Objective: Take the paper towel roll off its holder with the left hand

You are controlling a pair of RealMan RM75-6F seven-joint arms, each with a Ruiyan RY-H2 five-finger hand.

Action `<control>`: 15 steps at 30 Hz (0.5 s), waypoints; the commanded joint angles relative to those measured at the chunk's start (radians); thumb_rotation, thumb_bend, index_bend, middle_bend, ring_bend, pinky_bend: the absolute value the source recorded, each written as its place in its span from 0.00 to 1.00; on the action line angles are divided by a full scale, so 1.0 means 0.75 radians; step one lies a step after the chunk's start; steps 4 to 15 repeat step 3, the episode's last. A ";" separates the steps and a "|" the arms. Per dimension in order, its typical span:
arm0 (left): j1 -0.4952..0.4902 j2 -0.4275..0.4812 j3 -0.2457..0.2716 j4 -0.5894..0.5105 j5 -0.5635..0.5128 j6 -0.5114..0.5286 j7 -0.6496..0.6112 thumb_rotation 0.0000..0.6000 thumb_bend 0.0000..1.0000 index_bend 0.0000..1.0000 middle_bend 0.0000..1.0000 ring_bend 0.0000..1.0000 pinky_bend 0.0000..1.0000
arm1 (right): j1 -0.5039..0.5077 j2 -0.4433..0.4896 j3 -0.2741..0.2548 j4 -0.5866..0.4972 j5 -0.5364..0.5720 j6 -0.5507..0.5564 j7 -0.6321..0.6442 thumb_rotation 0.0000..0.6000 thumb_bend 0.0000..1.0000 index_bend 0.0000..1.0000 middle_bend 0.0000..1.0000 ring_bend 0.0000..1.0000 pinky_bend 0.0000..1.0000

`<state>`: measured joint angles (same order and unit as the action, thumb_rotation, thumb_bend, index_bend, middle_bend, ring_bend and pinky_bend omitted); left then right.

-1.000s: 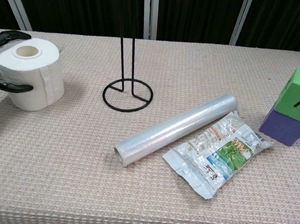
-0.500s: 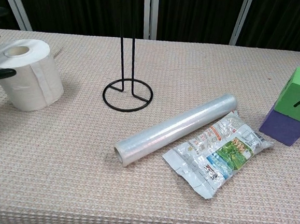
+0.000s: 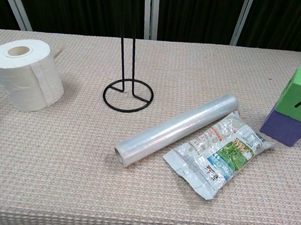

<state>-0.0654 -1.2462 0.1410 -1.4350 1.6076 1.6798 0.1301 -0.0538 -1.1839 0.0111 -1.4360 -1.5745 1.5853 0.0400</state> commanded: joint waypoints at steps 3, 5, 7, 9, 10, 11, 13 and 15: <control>0.101 0.082 0.075 -0.039 0.047 0.031 0.059 0.42 0.02 0.00 0.00 0.00 0.15 | -0.001 -0.011 -0.012 -0.011 -0.016 0.003 -0.036 1.00 0.30 0.00 0.00 0.00 0.00; 0.101 0.082 0.075 -0.039 0.047 0.031 0.059 0.42 0.02 0.00 0.00 0.00 0.15 | -0.001 -0.011 -0.012 -0.011 -0.016 0.003 -0.036 1.00 0.30 0.00 0.00 0.00 0.00; 0.101 0.082 0.075 -0.039 0.047 0.031 0.059 0.42 0.02 0.00 0.00 0.00 0.15 | -0.001 -0.011 -0.012 -0.011 -0.016 0.003 -0.036 1.00 0.30 0.00 0.00 0.00 0.00; 0.101 0.082 0.075 -0.039 0.047 0.031 0.059 0.42 0.02 0.00 0.00 0.00 0.15 | -0.001 -0.011 -0.012 -0.011 -0.016 0.003 -0.036 1.00 0.30 0.00 0.00 0.00 0.00; 0.101 0.082 0.075 -0.039 0.047 0.031 0.059 0.42 0.02 0.00 0.00 0.00 0.15 | -0.001 -0.011 -0.012 -0.011 -0.016 0.003 -0.036 1.00 0.30 0.00 0.00 0.00 0.00; 0.101 0.082 0.075 -0.039 0.047 0.031 0.059 0.42 0.02 0.00 0.00 0.00 0.15 | -0.001 -0.011 -0.012 -0.011 -0.016 0.003 -0.036 1.00 0.30 0.00 0.00 0.00 0.00; 0.101 0.082 0.075 -0.039 0.047 0.031 0.059 0.42 0.02 0.00 0.00 0.00 0.15 | -0.001 -0.011 -0.012 -0.011 -0.016 0.003 -0.036 1.00 0.30 0.00 0.00 0.00 0.00; 0.101 0.082 0.075 -0.039 0.047 0.031 0.059 0.42 0.02 0.00 0.00 0.00 0.15 | -0.001 -0.011 -0.012 -0.011 -0.016 0.003 -0.036 1.00 0.30 0.00 0.00 0.00 0.00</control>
